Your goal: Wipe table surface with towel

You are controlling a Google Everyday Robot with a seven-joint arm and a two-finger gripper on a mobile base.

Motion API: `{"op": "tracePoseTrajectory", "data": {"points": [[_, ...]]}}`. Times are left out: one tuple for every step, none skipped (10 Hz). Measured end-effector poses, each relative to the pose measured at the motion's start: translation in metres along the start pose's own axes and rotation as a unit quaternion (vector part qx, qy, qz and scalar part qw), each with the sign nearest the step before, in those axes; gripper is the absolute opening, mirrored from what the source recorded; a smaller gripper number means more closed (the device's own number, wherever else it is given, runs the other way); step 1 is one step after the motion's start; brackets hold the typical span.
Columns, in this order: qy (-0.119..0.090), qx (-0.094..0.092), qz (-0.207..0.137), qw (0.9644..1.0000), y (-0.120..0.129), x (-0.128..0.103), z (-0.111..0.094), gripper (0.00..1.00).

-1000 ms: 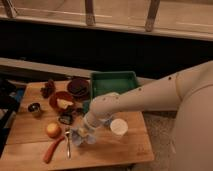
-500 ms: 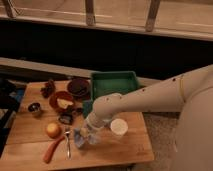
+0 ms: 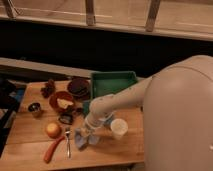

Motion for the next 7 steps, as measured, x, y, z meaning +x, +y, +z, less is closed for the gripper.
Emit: {"op": "tracePoseTrajectory", "data": {"points": [[-0.001,0.004,0.003,1.0,-0.002,-0.001,-0.003,0.0],[-0.006,0.008,0.004,0.9999,-0.002,-0.005,-0.008,0.0],[-0.018,0.014,0.005,0.9997,-0.002,-0.011,-0.017,0.0],[-0.029,0.016,0.004,0.9995,-0.002,-0.017,-0.019,0.0],[-0.034,0.014,0.001,0.9993,0.0,-0.023,-0.015,0.0],[-0.037,0.01,-0.006,0.9992,0.003,-0.031,-0.009,0.0],[-0.035,0.003,-0.012,0.9993,0.008,-0.033,-0.002,0.0]]}}
